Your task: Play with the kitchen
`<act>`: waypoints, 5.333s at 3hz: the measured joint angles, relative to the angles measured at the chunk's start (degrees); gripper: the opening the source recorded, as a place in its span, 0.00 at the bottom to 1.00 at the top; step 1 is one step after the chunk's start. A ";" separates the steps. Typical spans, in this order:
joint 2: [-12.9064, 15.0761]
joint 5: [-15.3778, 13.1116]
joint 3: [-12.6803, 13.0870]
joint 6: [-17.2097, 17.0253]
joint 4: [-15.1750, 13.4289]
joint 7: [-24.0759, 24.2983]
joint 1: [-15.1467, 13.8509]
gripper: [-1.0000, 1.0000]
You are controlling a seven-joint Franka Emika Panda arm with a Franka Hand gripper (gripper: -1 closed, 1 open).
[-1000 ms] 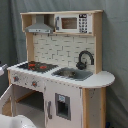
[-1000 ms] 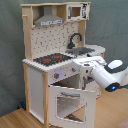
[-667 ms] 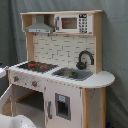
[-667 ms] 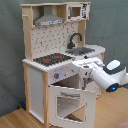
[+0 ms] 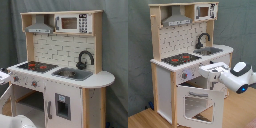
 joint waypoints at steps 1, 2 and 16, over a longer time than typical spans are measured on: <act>0.00 -0.12 -0.74 5.07 -2.02 1.83 -0.83 1.00; 0.00 -0.13 -0.84 10.77 -2.58 2.63 -3.56 1.00; -0.05 17.98 12.15 29.12 12.72 24.04 -28.01 0.00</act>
